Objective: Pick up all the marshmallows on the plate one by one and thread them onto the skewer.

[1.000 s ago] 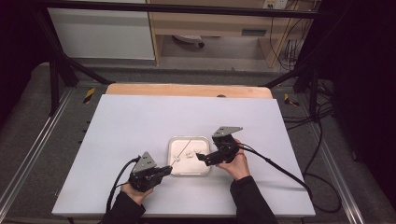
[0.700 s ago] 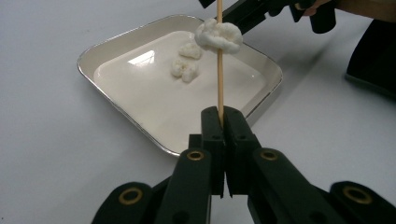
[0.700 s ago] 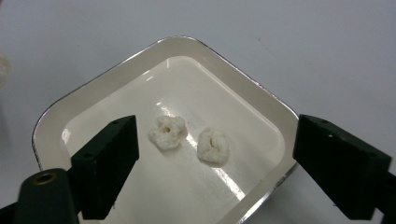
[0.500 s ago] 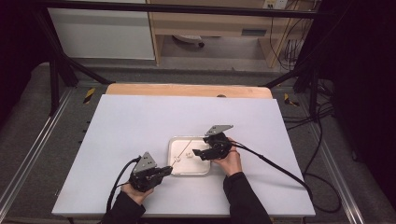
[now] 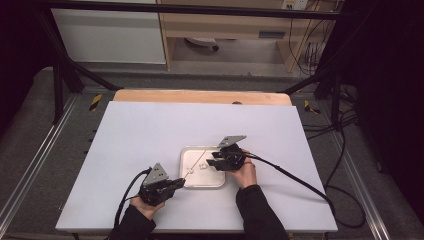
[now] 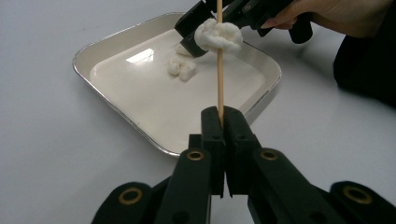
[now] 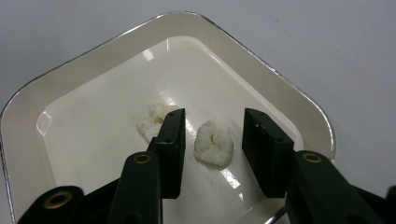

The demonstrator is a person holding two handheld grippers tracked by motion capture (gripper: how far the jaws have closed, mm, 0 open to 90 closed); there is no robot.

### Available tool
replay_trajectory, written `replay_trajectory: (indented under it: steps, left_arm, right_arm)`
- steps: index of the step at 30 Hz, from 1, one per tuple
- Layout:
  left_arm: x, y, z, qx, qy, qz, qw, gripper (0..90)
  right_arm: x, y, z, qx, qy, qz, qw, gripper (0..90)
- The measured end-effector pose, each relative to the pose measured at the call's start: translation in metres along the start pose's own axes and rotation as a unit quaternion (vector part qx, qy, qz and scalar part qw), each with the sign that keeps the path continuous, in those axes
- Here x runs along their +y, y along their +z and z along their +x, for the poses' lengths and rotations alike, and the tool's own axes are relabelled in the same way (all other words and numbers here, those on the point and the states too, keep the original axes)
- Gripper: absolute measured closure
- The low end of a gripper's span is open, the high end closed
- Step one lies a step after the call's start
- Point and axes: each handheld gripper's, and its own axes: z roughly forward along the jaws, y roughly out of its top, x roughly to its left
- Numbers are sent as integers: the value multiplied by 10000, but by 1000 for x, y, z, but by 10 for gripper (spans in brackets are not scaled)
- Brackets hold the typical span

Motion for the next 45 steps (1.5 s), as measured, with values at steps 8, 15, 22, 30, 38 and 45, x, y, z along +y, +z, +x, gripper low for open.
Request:
replay_trajectory:
  steps: [8, 15, 22, 30, 38, 45]
  left_arm:
    - [0, 0, 0, 3, -2, -4, 10000, 876]
    - [0, 0, 0, 0, 5, -3, 10000, 876]
    - [0, 0, -1, -2, 6, -5, 10000, 876]
    - [0, -1, -2, -11, 21, -26, 10000, 876]
    - [0, -1, -3, -38, 42, -47, 10000, 876]
    - [0, 0, -5, -81, 53, -62, 9999, 876]
  right_arm:
    - [-2, 2, 1, -88, -166, -21, 9998, 678]
    - [-2, 2, 2, -93, -164, -10, 9998, 725]
    - [4, -11, 2, -2, -18, -133, 9999, 733]
    - [11, -32, 5, 247, 210, -287, 9991, 733]
    - [15, -52, 9, 448, 356, -482, 9972, 736]
    - [13, -74, 6, 617, 585, -813, 9931, 737]
